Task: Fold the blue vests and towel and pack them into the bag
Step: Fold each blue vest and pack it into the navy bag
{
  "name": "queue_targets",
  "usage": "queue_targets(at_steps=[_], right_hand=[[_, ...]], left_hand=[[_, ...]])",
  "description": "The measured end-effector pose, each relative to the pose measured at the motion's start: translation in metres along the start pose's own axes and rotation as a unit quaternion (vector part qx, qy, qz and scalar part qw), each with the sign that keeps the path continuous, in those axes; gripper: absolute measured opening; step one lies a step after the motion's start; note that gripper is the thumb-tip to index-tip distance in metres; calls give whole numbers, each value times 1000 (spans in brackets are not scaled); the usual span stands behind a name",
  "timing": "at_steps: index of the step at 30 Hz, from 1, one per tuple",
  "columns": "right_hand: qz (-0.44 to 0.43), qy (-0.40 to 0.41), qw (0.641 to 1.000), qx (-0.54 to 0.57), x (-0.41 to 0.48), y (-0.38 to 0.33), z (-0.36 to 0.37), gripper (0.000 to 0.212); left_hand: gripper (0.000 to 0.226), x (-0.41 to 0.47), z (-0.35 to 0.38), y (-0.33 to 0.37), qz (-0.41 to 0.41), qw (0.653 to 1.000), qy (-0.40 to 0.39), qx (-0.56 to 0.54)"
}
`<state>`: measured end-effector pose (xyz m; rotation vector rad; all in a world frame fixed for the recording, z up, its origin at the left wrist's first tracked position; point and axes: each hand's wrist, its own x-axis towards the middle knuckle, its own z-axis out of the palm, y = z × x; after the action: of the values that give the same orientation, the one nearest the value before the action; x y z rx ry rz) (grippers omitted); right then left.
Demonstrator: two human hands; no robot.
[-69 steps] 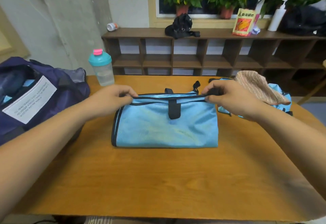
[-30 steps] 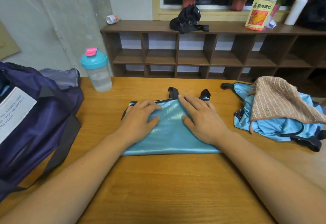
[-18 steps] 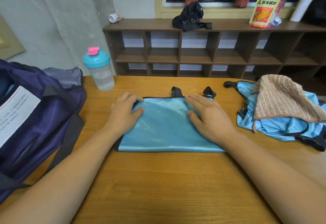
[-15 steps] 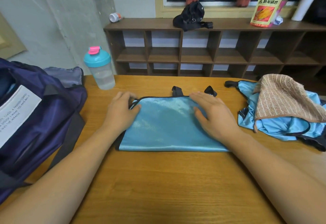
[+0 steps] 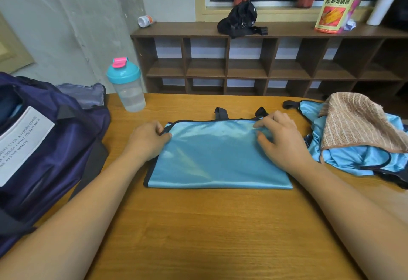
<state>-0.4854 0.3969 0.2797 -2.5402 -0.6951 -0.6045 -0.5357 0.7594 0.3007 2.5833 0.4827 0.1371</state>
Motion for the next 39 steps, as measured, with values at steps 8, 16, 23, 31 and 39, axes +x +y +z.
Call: queue_targets(at_steps=[8, 16, 23, 31, 39], right_hand=[[-10, -67, 996, 52, -4, 0, 8, 31], [15, -64, 995, 81, -3, -1, 6, 48], [8, -54, 996, 75, -3, -2, 4, 52], [12, -60, 992, 107, 3, 2, 8, 41], [87, -71, 974, 197, 3, 2, 8, 47]], left_hand=[[50, 6, -19, -10, -22, 996, -30, 78], [46, 2, -24, -8, -41, 997, -50, -40], [39, 1, -25, -5, -35, 993, -32, -110], [36, -5, -44, 9, -66, 938, -106, -324], [22, -19, -55, 69, -36, 909, -193, -368]])
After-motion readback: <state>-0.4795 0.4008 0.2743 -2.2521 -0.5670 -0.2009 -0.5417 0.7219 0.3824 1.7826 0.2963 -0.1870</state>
